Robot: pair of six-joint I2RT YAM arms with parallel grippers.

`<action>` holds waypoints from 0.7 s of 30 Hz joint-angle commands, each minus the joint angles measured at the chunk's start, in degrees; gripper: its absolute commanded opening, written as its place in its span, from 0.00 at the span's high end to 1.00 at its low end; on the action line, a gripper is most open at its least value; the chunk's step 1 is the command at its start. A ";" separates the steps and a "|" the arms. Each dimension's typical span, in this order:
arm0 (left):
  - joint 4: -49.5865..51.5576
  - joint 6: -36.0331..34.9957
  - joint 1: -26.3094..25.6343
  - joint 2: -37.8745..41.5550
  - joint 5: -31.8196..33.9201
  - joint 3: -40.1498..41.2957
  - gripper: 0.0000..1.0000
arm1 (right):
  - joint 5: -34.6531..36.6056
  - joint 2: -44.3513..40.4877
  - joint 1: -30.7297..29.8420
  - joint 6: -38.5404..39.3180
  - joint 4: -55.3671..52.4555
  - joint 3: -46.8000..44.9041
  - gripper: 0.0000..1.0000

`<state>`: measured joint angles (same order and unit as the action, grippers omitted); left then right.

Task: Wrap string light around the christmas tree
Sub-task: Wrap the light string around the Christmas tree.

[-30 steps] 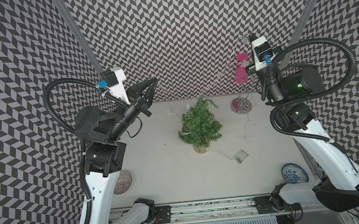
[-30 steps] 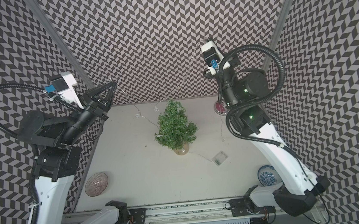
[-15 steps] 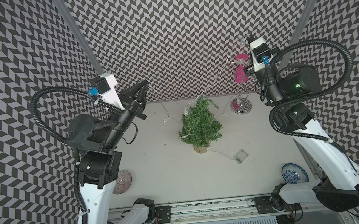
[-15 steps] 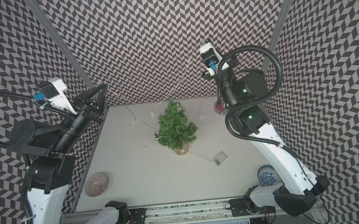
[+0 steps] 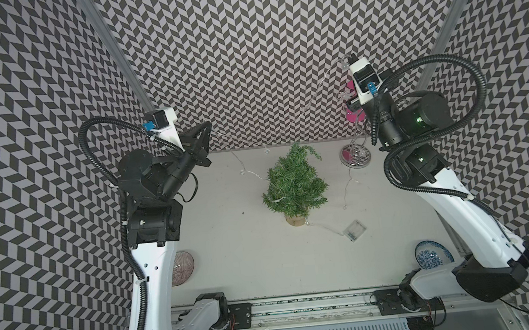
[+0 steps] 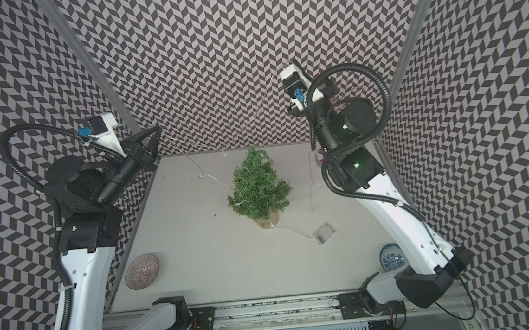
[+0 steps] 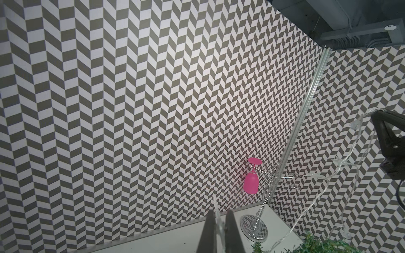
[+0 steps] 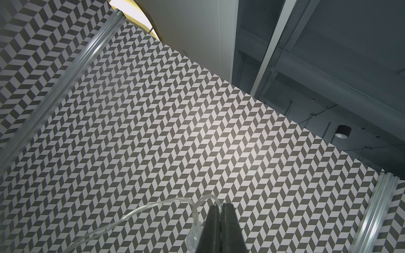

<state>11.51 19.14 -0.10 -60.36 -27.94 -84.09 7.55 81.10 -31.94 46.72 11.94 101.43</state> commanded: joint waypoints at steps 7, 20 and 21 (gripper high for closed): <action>-1.82 0.83 1.65 5.67 -2.92 5.20 1.00 | -1.96 2.90 0.28 -0.13 1.57 4.16 1.00; -8.68 3.06 9.23 -2.10 -13.38 10.27 1.00 | -3.82 9.81 1.62 0.88 0.90 6.38 1.00; -9.73 3.10 9.77 -2.45 -14.14 11.04 1.00 | -4.03 10.28 1.87 0.36 0.85 6.33 1.00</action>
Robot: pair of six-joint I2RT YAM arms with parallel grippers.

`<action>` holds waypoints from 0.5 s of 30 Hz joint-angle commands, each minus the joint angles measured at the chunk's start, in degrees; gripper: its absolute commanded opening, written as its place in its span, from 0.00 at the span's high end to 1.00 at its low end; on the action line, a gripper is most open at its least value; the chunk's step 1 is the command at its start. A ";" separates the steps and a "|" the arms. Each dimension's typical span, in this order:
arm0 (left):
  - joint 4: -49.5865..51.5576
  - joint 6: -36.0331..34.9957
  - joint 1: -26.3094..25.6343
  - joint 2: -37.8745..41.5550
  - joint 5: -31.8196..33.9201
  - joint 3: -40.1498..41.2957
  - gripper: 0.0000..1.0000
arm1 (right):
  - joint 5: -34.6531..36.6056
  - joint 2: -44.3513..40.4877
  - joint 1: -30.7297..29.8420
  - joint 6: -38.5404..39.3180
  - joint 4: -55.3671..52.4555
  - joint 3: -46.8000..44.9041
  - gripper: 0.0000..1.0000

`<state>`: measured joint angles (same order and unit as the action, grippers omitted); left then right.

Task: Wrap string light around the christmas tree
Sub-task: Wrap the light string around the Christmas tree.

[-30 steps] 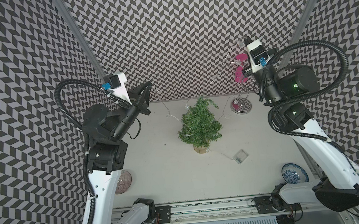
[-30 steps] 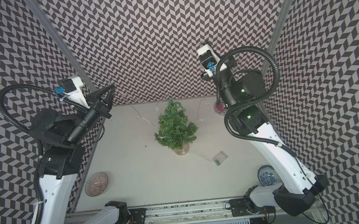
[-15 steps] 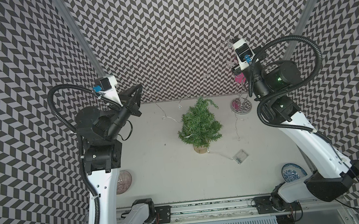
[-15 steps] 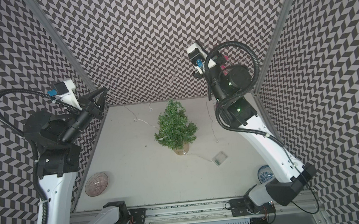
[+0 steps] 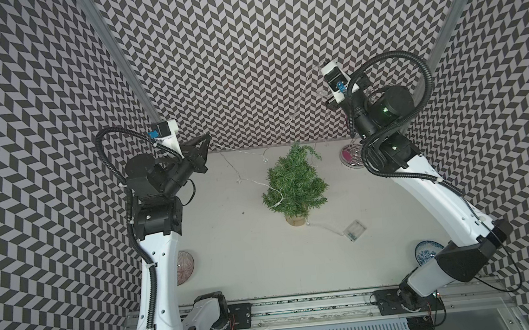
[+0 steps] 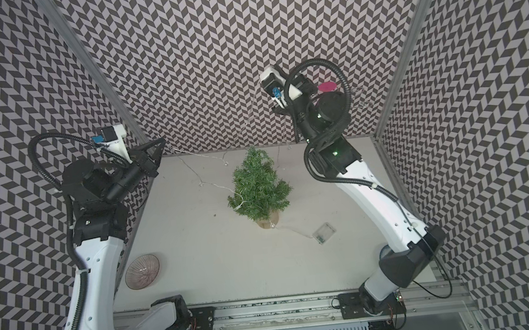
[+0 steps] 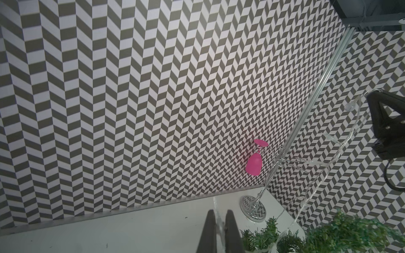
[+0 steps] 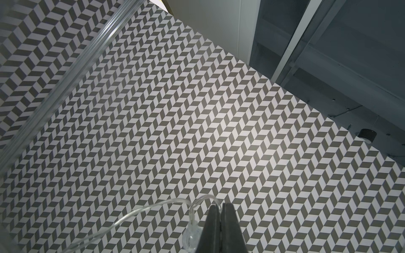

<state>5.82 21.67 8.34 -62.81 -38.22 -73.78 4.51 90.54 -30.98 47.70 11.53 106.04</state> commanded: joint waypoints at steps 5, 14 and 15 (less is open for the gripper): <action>-8.66 3.17 3.46 -1.86 -6.27 3.88 1.00 | -1.92 3.96 2.82 -3.25 0.27 2.60 1.00; -13.55 4.54 3.98 -10.96 -11.45 4.86 1.00 | -3.03 9.07 6.21 -6.65 -2.40 4.00 1.00; -14.41 4.77 3.97 -11.93 -12.27 5.25 1.00 | -3.04 9.28 6.50 -6.90 -2.68 3.81 1.00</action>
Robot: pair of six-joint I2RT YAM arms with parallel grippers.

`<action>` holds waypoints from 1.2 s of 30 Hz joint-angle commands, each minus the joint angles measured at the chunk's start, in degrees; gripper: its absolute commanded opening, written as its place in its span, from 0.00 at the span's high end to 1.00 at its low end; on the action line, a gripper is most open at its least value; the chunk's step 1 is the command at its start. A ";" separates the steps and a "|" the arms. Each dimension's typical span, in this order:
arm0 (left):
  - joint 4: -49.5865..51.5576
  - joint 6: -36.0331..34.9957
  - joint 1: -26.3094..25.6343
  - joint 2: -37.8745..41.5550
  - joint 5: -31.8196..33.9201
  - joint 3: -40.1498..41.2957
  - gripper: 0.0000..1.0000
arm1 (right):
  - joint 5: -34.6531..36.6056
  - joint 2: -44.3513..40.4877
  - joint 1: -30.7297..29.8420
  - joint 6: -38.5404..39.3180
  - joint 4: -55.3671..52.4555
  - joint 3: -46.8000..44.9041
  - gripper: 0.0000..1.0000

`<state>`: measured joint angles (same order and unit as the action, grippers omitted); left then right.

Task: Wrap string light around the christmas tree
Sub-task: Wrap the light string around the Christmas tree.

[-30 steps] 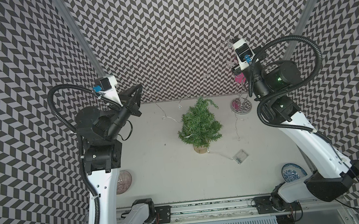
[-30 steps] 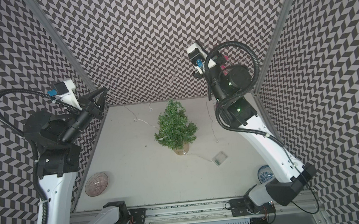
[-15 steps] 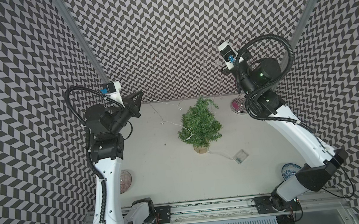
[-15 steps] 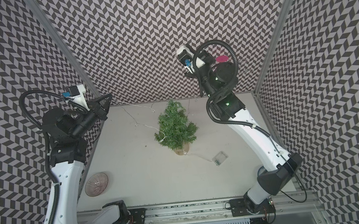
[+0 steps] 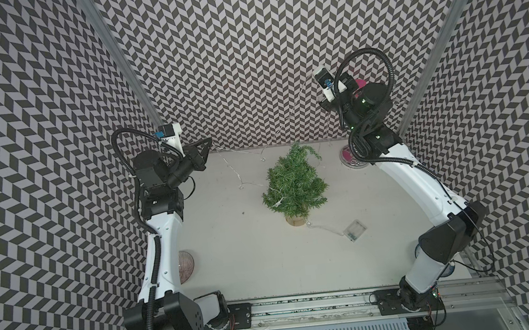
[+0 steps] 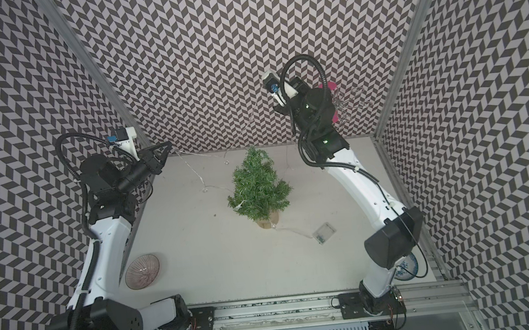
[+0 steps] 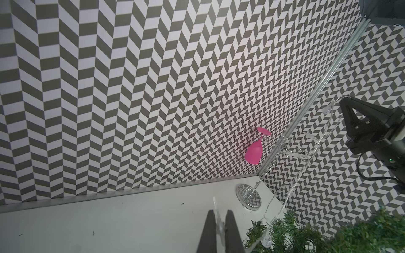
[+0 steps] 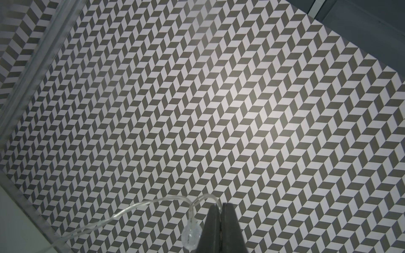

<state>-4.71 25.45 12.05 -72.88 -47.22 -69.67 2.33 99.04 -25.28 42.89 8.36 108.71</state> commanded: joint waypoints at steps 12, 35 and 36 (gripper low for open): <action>-5.36 -0.62 -7.18 -16.53 -3.58 -1.33 1.00 | -0.92 -0.54 4.70 -3.47 -3.48 -0.12 1.00; -1.64 -1.57 -22.20 -28.77 -0.88 -11.65 0.79 | 4.37 -19.09 10.46 -3.91 -0.78 -12.25 1.00; -1.99 -1.39 -22.47 -28.73 -0.69 -11.55 0.74 | 4.25 -20.00 10.44 -4.09 -0.98 -12.50 1.00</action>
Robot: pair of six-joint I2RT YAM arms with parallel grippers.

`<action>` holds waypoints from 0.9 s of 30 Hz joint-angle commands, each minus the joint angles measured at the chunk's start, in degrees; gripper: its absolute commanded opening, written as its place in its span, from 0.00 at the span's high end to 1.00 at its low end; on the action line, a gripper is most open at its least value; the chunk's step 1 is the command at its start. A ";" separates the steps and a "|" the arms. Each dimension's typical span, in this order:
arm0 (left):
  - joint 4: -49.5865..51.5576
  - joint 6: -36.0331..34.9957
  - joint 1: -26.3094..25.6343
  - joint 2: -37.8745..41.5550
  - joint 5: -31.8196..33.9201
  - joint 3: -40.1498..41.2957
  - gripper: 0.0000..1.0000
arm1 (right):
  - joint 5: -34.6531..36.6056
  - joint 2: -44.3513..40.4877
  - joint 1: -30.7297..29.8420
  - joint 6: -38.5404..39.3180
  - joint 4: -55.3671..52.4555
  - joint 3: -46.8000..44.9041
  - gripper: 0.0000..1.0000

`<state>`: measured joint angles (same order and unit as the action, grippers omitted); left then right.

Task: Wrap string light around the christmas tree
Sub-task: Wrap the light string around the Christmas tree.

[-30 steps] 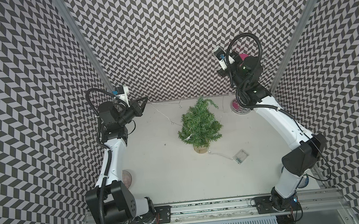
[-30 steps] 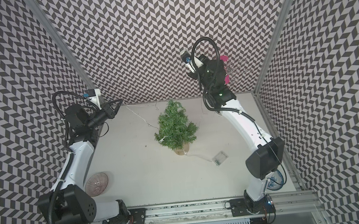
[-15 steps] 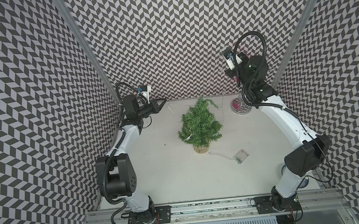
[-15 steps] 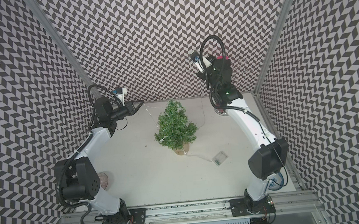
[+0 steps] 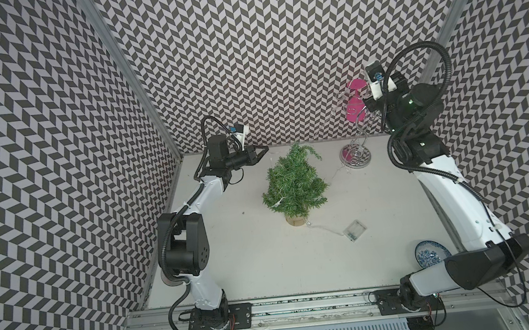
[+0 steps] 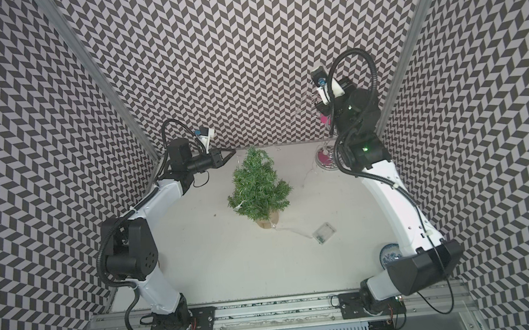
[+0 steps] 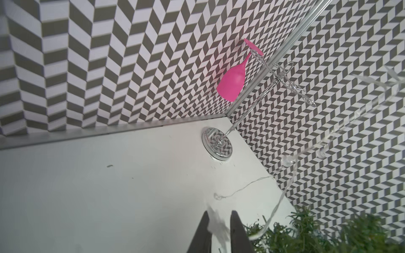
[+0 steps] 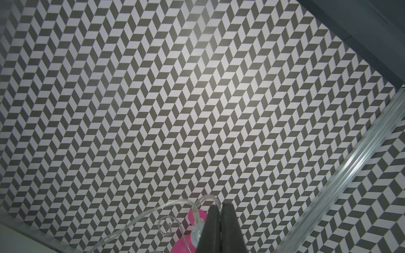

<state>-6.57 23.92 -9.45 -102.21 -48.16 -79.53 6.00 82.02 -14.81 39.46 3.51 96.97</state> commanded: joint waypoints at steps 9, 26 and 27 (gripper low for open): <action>-4.10 0.87 -0.84 5.88 4.39 0.44 0.45 | -0.70 -7.65 0.00 -0.69 -0.12 -2.14 1.00; -13.79 -10.96 -5.78 40.63 19.39 25.81 0.27 | -2.06 -12.67 -0.16 -2.57 -7.62 -0.74 1.00; -14.57 -12.11 -7.99 43.52 20.45 28.17 0.27 | -2.13 -12.53 -0.14 -2.84 -7.80 -0.81 1.00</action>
<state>-17.26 16.60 -13.98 -64.14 -32.32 -55.29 4.47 70.02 -14.83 37.80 -4.27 95.66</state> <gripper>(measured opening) 0.727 0.050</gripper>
